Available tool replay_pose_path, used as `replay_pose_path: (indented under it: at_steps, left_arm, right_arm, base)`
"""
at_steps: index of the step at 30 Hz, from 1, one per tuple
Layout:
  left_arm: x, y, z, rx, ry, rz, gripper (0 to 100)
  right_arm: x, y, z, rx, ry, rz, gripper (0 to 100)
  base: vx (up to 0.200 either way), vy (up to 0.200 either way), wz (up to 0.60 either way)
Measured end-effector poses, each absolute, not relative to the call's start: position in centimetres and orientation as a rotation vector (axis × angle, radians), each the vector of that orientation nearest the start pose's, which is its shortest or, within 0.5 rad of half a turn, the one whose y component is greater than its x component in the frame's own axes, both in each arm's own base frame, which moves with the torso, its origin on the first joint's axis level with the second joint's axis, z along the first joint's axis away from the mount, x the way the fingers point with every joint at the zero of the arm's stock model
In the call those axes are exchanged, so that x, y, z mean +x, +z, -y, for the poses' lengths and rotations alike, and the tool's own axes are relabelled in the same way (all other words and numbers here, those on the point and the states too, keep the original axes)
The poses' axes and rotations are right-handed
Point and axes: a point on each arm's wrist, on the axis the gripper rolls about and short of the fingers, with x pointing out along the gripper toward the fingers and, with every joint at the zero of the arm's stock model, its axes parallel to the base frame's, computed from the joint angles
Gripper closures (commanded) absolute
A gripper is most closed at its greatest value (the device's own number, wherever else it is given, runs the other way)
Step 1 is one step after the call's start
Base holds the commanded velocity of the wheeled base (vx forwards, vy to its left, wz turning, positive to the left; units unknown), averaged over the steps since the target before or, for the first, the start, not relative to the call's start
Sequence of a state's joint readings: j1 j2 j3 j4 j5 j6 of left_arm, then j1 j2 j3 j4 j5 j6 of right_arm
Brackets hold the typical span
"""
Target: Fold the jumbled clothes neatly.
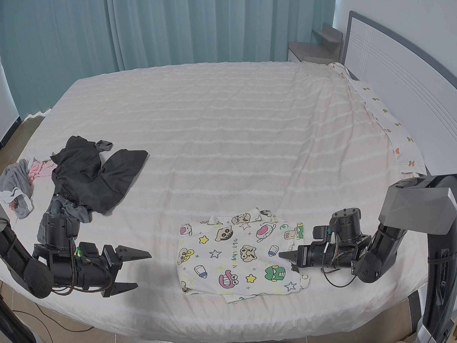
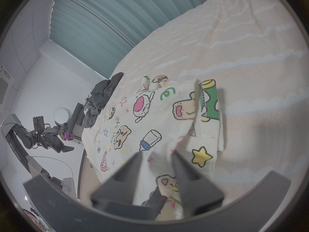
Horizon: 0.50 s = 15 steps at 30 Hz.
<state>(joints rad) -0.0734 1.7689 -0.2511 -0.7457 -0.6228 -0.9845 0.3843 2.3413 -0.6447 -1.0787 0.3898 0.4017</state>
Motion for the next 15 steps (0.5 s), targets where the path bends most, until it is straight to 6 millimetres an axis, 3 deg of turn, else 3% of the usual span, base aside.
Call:
replay_pose_path:
  at_steps: [15]
  left_arm:
    - [21.2,5.2,2.8,-1.110,-0.233,-1.037,0]
  right_arm:
    - [31.6,-1.2,-12.4,0.385,0.581,-0.735,100]
  base:
    - [0.000,0.000,0.00]
